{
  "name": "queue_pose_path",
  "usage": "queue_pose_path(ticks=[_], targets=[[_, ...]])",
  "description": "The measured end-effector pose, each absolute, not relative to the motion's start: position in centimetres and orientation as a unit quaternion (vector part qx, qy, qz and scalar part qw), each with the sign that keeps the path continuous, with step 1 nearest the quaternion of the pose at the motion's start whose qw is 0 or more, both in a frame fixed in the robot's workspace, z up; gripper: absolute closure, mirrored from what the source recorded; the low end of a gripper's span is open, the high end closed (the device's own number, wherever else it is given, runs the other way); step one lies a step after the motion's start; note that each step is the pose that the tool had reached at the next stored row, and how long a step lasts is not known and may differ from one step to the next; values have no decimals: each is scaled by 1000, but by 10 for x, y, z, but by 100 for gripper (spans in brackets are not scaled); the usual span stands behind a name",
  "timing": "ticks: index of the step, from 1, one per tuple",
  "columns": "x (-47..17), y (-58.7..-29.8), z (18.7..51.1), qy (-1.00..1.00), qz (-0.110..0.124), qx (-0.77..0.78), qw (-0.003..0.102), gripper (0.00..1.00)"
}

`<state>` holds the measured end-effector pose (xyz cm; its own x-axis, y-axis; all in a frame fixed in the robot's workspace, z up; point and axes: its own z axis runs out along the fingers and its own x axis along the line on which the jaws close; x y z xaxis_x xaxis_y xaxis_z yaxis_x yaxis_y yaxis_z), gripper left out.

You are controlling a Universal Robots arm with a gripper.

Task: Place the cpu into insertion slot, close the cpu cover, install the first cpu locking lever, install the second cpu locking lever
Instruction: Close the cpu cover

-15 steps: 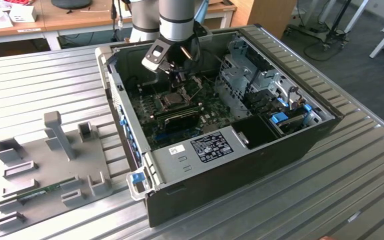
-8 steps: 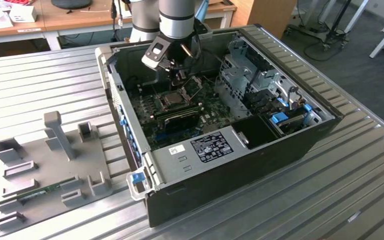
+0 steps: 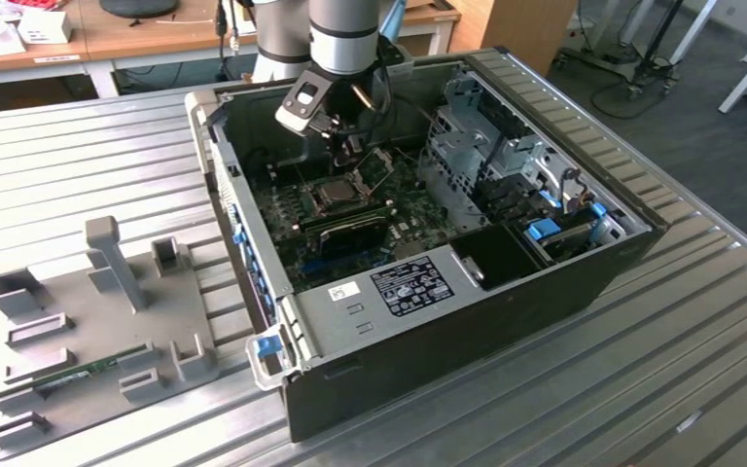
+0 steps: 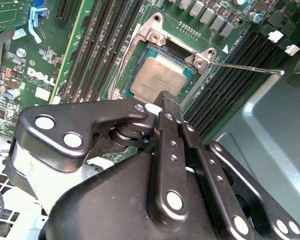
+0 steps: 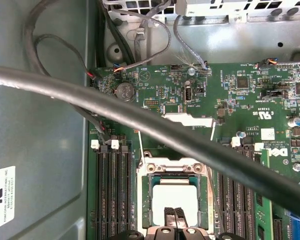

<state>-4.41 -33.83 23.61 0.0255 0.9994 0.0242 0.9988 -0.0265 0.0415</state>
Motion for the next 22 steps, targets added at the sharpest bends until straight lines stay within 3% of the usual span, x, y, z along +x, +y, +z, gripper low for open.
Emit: queue_pose_path(ticks=[22], targets=[[-44,-338,243,698,23,716,6,89]])
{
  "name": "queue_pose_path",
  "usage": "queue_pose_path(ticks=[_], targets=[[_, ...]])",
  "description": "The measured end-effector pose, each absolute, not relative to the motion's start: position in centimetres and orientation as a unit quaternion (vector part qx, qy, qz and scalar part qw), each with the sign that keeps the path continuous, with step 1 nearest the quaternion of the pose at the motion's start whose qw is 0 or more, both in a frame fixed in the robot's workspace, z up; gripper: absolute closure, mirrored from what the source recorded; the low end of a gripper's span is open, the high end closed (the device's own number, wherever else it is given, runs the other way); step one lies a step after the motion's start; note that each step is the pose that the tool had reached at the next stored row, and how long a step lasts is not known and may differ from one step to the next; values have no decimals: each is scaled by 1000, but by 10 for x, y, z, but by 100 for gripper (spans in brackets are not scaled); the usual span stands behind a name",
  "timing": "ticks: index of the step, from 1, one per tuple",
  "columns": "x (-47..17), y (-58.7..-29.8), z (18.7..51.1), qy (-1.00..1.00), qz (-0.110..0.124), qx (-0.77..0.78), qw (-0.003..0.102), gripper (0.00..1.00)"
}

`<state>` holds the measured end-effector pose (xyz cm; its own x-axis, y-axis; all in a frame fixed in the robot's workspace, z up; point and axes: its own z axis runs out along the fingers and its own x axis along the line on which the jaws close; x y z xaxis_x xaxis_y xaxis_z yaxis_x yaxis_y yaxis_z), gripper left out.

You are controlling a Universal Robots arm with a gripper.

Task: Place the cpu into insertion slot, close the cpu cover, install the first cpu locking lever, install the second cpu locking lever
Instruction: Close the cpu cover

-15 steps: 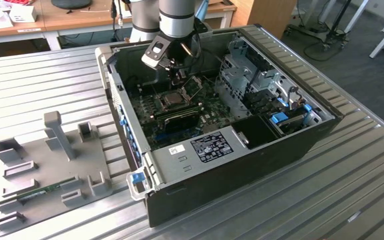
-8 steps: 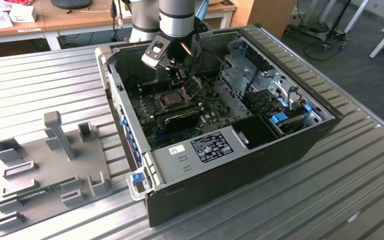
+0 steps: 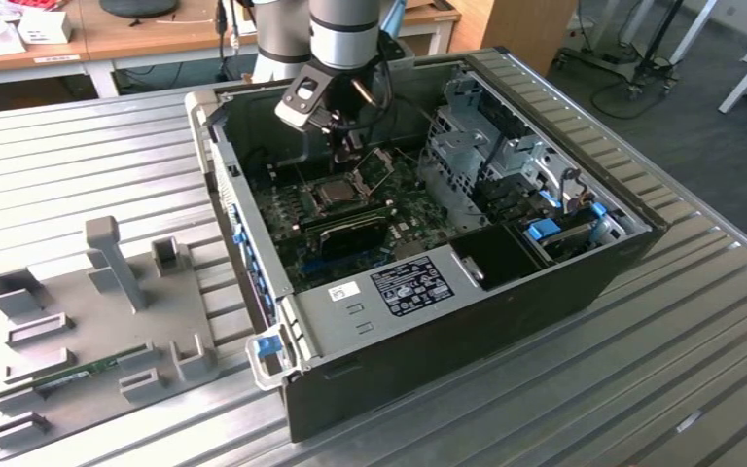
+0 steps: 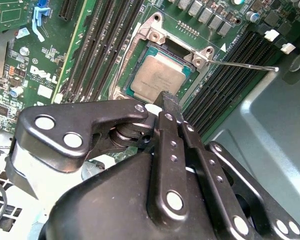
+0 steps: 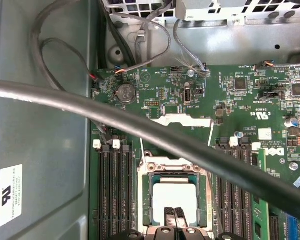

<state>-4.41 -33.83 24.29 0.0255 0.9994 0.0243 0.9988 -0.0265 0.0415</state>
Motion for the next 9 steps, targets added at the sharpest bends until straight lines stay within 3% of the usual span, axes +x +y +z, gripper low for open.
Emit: queue_pose_path(ticks=[9], targets=[[-44,-338,252,698,23,716,6,89]])
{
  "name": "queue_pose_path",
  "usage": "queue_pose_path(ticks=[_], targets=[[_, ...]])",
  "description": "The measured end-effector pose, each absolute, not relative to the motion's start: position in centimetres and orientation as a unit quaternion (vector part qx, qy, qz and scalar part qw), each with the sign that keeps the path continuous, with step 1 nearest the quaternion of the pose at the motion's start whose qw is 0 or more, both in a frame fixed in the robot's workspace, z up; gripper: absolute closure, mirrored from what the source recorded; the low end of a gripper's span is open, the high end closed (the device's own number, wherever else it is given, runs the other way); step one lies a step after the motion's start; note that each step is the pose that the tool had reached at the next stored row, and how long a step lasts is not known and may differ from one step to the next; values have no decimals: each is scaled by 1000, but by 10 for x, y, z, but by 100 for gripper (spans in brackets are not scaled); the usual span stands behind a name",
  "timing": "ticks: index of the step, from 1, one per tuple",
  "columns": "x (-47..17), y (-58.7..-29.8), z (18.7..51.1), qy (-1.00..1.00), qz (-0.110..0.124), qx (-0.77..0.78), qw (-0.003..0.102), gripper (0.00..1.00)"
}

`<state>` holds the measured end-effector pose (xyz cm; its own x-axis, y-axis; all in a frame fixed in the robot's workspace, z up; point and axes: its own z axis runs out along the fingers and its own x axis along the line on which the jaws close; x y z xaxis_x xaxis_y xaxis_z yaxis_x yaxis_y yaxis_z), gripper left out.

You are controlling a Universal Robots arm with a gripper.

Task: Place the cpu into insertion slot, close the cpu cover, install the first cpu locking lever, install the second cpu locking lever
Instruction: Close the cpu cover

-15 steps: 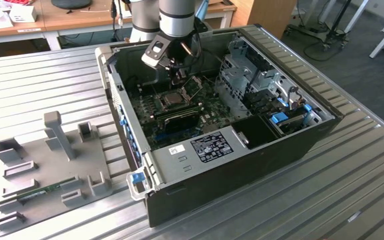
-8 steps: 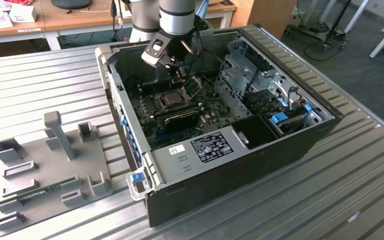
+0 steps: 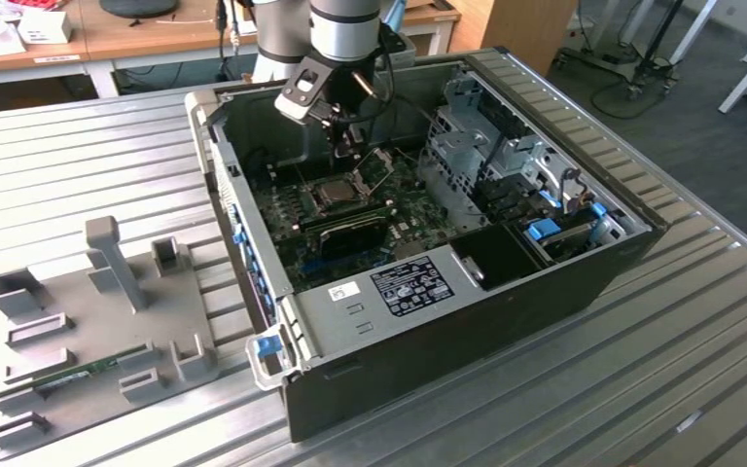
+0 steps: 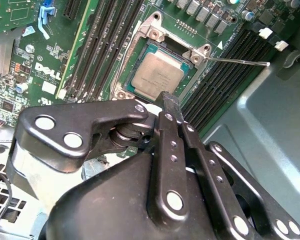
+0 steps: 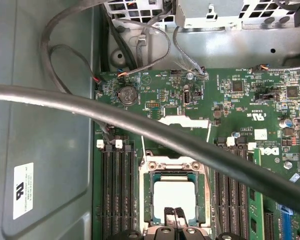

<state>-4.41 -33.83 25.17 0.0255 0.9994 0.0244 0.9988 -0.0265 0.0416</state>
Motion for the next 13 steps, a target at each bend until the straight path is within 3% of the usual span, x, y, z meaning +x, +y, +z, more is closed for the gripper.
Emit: queue_pose_path(ticks=[13], targets=[[-44,-338,254,698,23,716,6,89]])
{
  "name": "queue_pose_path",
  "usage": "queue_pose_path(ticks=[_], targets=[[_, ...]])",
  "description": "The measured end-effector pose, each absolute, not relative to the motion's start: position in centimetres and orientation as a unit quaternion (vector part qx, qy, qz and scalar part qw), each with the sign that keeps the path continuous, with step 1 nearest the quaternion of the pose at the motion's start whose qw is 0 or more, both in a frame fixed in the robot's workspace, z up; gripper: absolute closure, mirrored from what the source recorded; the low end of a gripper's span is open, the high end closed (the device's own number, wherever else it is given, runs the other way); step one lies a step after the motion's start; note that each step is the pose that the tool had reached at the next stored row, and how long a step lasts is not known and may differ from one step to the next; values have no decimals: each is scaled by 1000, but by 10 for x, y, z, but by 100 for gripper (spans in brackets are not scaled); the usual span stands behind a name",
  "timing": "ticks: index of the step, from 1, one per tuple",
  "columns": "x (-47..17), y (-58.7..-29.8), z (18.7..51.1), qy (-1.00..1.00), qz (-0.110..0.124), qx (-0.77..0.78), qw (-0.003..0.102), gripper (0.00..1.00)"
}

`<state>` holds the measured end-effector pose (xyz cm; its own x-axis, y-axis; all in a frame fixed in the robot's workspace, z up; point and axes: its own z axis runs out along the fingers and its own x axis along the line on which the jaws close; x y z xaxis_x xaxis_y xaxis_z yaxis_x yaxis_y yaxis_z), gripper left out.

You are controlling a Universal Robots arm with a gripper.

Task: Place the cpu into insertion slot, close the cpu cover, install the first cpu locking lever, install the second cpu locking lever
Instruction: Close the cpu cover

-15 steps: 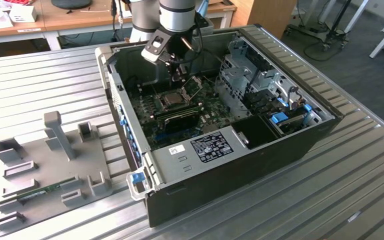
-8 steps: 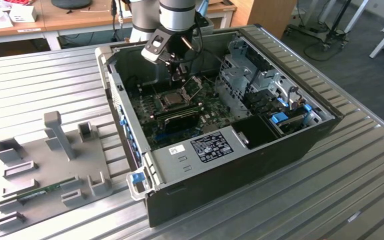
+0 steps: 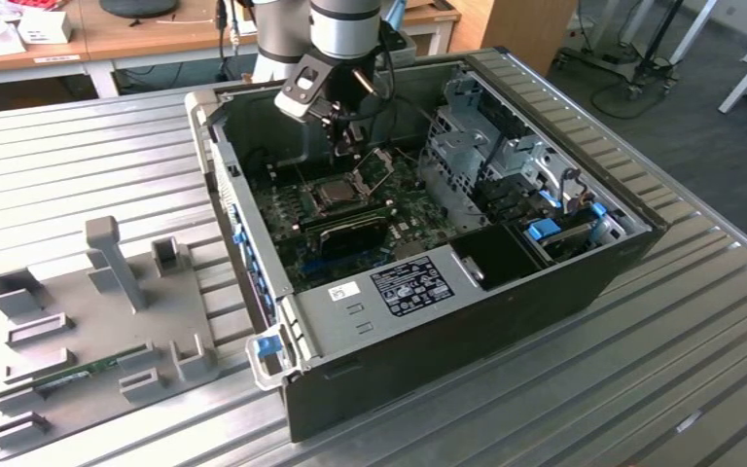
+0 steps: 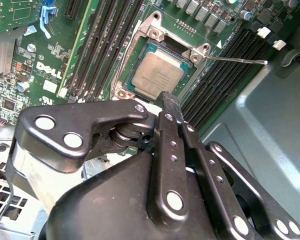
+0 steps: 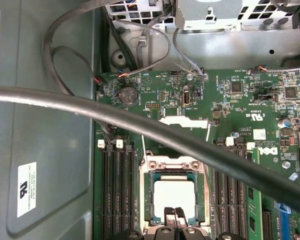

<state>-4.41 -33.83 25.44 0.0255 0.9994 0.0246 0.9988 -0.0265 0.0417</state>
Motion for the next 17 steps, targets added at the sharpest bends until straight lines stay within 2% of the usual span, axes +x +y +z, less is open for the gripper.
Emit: queue_pose_path(ticks=[17], targets=[[-44,-338,258,698,23,716,6,89]])
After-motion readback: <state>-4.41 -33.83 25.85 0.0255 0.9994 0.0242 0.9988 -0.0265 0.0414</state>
